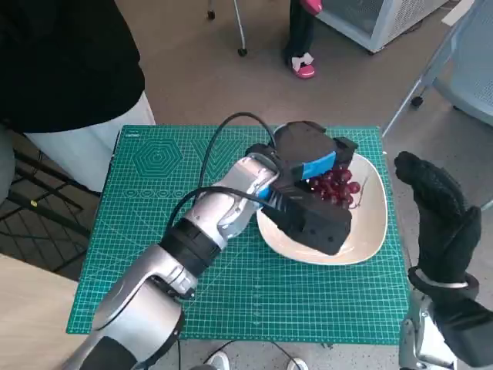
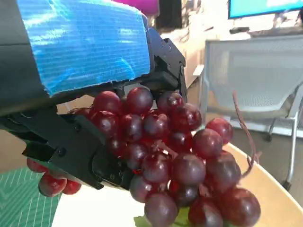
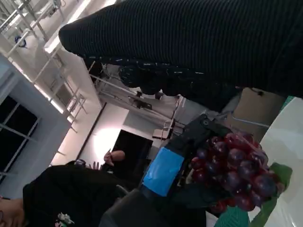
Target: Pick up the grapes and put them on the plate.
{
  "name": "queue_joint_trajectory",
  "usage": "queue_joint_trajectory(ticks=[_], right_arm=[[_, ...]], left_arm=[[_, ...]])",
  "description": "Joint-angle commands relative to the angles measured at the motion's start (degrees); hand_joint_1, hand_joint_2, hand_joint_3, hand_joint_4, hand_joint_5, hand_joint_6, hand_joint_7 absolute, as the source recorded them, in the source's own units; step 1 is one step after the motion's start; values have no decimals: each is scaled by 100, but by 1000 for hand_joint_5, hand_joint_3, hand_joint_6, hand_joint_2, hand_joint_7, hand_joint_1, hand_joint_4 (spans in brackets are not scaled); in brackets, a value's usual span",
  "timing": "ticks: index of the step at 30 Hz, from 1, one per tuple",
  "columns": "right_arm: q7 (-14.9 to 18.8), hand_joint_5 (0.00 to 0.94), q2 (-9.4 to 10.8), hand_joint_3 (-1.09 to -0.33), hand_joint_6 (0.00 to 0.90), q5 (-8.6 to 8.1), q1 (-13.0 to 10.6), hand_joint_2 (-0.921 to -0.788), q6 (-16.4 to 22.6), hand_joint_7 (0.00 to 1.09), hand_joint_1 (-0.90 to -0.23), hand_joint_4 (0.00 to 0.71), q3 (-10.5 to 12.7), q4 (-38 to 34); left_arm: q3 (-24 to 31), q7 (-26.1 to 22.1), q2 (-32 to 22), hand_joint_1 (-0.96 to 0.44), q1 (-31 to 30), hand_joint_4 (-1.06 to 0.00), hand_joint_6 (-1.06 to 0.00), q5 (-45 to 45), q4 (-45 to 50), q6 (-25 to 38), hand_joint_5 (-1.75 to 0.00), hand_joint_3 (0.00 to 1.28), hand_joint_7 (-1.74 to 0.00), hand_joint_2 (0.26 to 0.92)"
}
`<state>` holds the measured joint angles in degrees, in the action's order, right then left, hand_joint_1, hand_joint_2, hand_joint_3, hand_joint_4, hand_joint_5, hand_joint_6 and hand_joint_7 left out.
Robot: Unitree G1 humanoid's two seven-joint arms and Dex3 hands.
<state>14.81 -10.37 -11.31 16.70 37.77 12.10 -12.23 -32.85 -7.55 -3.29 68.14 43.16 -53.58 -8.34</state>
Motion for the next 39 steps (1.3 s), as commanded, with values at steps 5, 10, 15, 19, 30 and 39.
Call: queue_joint_trajectory(ticks=[5, 10, 15, 19, 30, 39], right_arm=[[-93, 1, 110, -846, 154, 60, -113, -921, -16, 226, -623, 442, -76, -114], [-94, 1, 114, -842, 155, 56, -97, -921, -22, 225, -631, 443, -101, -149], [-58, 1, 117, -842, 155, 15, -81, -921, -21, 223, -629, 444, -119, -191], [-37, 1, 131, -845, 156, -8, -67, -921, -31, 222, -620, 444, -143, -204], [-5, 2, 161, -847, 158, -54, -61, -921, -92, 220, -610, 445, -201, -151], [39, 2, 171, -845, 162, -96, -76, -921, -66, 218, -608, 448, -234, -161]], left_arm=[[-268, 117, 38, -501, -71, -266, -313, 103, -169, -265, -82, 17, -44, 906], [-319, 164, 8, -644, -117, -127, -218, 124, -263, -278, -13, 22, -7, 918], [-275, 328, -86, -690, -193, -98, -193, 81, -337, -423, -2, 61, -1, 920], [-142, 409, -196, -685, -282, -93, -188, -50, -342, -553, -1, 70, 0, 920], [895, 692, -807, -491, -892, -109, -211, -1177, -330, -1699, -7, 31, -12, 910], [3183, -1841, -618, -519, -1687, -123, -224, -4683, -538, -2325, -7, 55, -13, 920]])
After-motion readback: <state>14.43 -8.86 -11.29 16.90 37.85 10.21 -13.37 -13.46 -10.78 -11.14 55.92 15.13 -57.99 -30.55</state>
